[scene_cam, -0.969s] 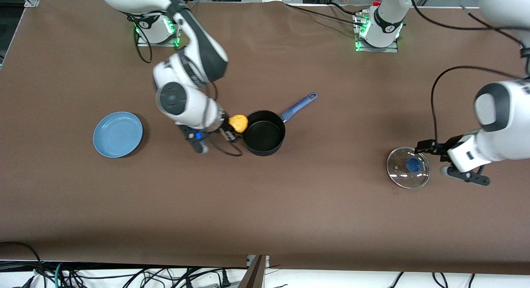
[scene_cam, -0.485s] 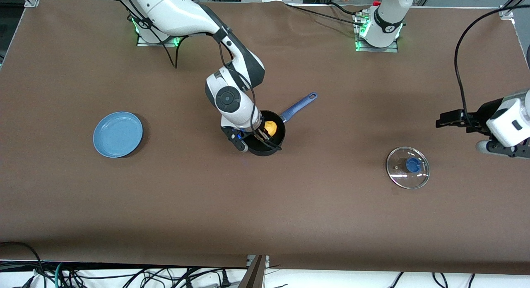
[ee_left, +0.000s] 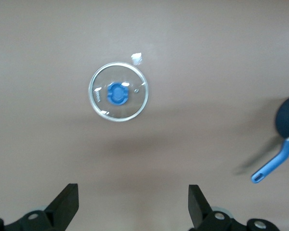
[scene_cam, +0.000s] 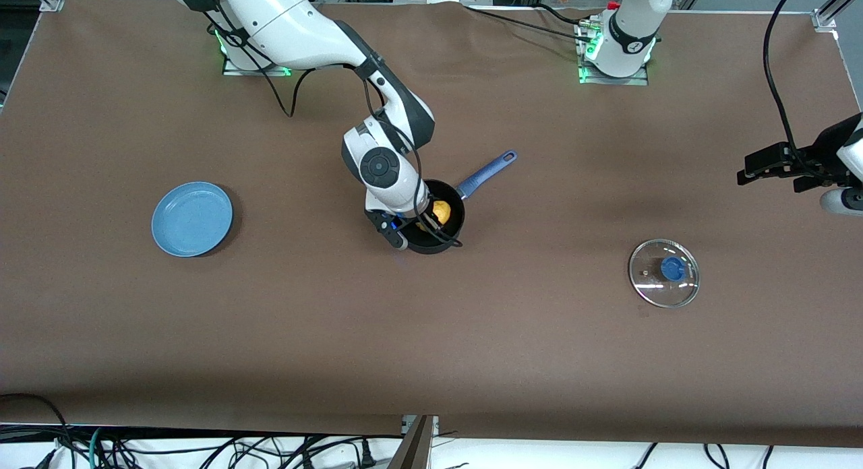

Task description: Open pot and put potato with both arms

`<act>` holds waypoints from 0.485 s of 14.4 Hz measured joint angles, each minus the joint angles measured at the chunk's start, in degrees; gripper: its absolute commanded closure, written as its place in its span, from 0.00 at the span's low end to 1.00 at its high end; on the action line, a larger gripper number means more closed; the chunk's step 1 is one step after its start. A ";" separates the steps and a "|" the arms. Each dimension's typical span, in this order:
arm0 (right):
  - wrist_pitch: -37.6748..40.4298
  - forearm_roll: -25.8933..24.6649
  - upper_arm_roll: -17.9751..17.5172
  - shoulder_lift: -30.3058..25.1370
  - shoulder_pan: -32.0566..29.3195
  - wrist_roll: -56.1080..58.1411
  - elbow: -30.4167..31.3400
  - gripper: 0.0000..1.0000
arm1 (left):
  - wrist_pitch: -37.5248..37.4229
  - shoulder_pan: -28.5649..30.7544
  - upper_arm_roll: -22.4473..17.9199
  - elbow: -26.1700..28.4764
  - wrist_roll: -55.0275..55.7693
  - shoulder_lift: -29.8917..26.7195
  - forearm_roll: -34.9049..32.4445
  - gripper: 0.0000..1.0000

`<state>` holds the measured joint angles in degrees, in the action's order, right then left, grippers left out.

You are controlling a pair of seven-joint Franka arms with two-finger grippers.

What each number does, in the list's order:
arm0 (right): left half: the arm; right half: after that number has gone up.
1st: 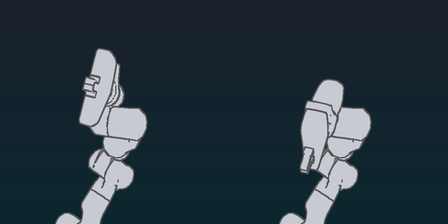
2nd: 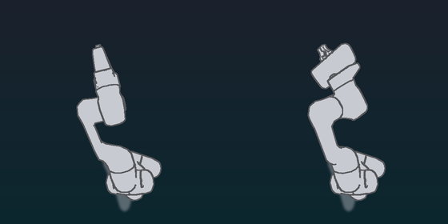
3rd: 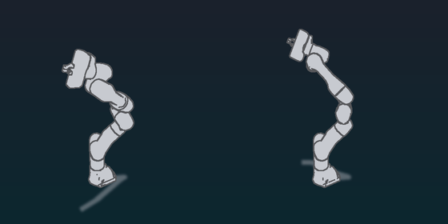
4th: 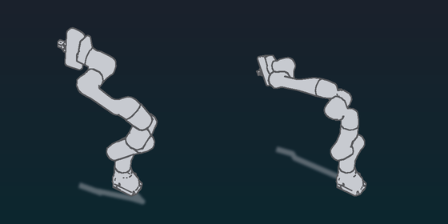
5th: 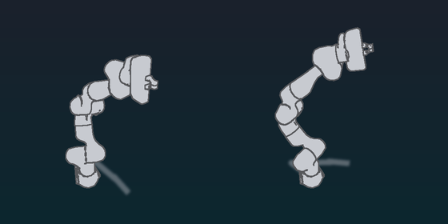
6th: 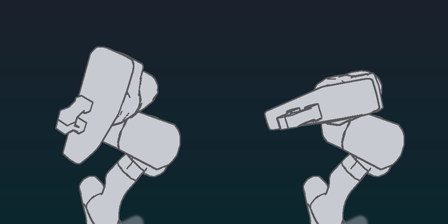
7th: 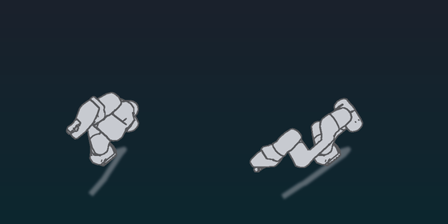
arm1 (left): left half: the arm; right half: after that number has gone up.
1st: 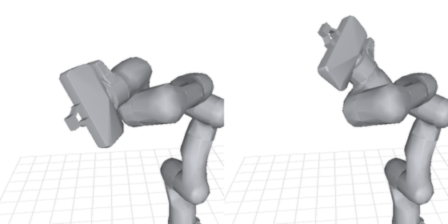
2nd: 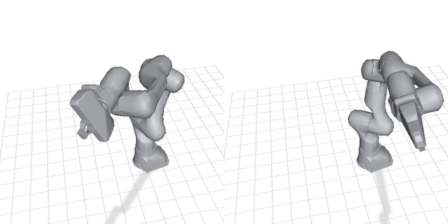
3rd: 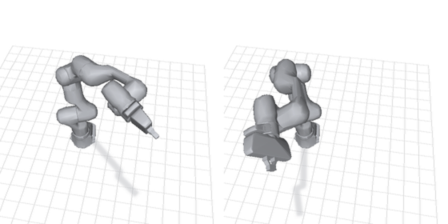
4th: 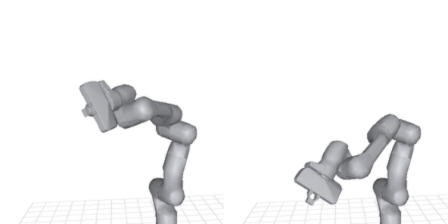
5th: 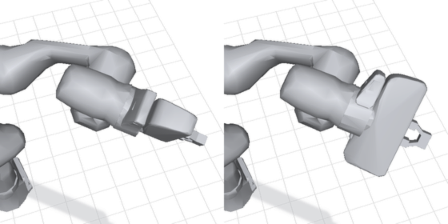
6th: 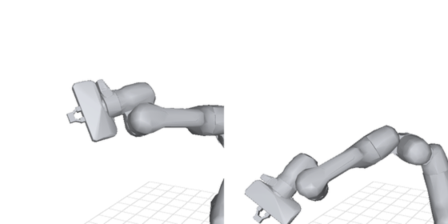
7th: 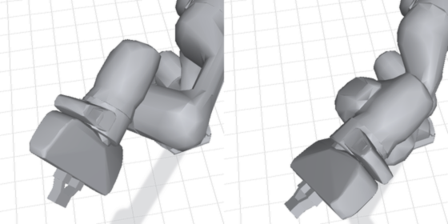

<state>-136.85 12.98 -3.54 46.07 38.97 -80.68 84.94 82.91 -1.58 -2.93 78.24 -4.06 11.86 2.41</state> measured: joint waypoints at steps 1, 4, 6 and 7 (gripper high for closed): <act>0.20 -0.04 0.15 -0.27 0.04 0.01 -0.46 0.00 | -0.24 -0.02 2.03 0.00 1.47 0.02 -1.66 0.00; 6.53 -1.69 2.88 -3.97 0.07 0.97 -2.51 0.00 | -0.35 0.03 4.42 0.00 3.58 0.02 -2.77 0.00; 15.13 -3.54 6.00 -9.26 0.02 4.62 -3.43 0.00 | -0.37 0.76 4.30 -0.01 3.58 0.01 -2.59 0.00; 19.72 -3.80 8.00 -12.39 -0.01 7.96 -3.47 0.00 | -0.38 1.05 4.30 -0.01 3.58 0.01 -2.51 0.00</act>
<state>-117.14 9.18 4.45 33.68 38.96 -72.71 81.47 82.53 -0.54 1.37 78.24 -0.48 11.87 -0.09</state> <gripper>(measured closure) 0.000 0.000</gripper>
